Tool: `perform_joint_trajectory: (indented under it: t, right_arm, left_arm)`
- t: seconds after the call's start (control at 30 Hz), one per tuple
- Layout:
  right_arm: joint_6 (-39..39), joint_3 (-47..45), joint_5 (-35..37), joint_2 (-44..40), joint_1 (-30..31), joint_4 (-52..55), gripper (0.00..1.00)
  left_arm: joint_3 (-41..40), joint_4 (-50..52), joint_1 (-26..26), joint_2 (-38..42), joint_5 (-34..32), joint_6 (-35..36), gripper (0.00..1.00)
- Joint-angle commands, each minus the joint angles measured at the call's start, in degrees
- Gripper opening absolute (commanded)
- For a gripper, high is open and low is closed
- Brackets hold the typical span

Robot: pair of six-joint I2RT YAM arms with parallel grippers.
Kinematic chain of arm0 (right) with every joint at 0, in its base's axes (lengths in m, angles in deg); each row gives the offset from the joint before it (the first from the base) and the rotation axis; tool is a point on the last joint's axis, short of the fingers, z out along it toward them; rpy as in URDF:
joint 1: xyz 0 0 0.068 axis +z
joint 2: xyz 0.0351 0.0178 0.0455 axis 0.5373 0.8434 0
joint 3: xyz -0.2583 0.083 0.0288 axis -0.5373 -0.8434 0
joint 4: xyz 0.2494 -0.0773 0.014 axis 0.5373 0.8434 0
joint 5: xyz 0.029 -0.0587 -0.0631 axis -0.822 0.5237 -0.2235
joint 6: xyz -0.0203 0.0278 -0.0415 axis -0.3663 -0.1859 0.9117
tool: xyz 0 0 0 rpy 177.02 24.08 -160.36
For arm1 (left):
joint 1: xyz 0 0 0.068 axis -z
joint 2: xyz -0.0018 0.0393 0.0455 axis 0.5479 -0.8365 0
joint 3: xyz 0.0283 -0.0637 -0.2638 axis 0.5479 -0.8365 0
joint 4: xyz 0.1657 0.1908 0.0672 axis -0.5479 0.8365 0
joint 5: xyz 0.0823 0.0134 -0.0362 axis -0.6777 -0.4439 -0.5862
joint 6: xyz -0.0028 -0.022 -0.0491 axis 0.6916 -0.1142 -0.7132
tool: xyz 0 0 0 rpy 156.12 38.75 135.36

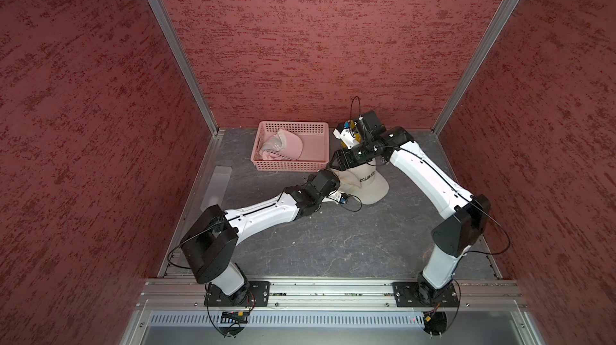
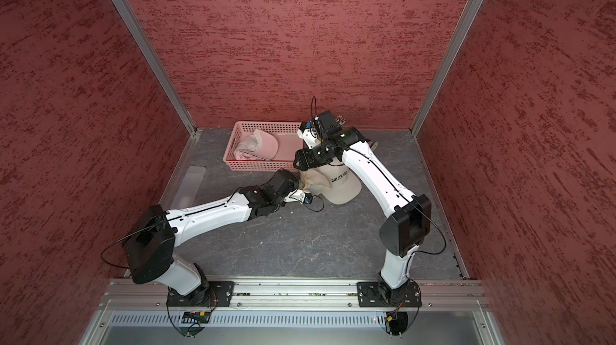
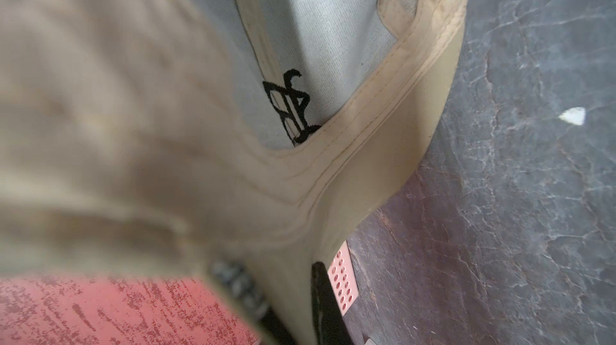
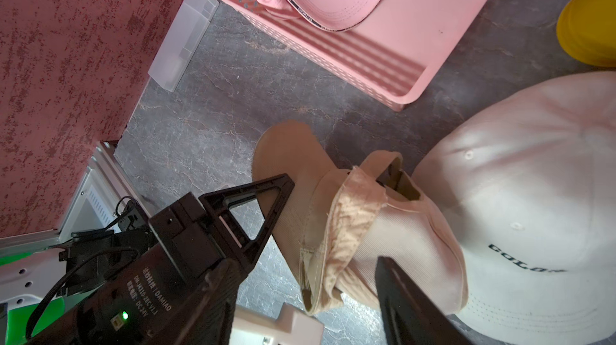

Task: Turn the baseball cap inside out
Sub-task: Turn over the baseball cap.

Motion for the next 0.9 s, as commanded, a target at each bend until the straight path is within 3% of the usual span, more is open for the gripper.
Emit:
perform_joint_trajectory:
  t: [0.0, 0.3, 0.47, 0.63, 0.77, 0.83, 0.87]
  right_arm:
    - [-0.82, -1.73, -0.63, 1.34, 0.52, 0.5, 0.69]
    - [-2.41, 0.37, 1.47, 6.21, 0.7, 1.07, 0.62]
    - [-2.01, 1.31, 3.96, 8.34, 0.7, 3.31, 0.53]
    - [-3.21, -0.45, 6.5, 8.28, 0.49, 1.82, 0.25]
    - [-6.51, -1.74, 6.35, 6.51, -0.39, -2.75, 0.1]
    - [-9.18, -3.49, 6.63, 3.85, -0.94, -7.68, 0.0]
    - [-11.13, -4.8, 6.93, 1.94, -1.27, -11.1, 0.0]
  left_arm:
    - [-1.05, -2.28, 0.23, 0.29, -1.14, 2.37, 0.0]
    - [-2.96, -6.61, 0.8, 1.3, -1.05, 4.54, 0.0]
    - [-2.94, -7.7, 0.2, 1.31, -1.46, 4.81, 0.0]
    - [-2.81, -8.64, 0.09, 0.57, -3.31, 4.45, 0.0]
    - [-2.59, -8.46, 0.1, 0.75, -4.4, 0.65, 0.01]
    - [-2.18, -6.46, 0.09, 1.37, -4.1, -3.18, 0.14]
    - [-1.8, -5.58, 0.08, 1.75, -4.2, -5.38, 0.19]
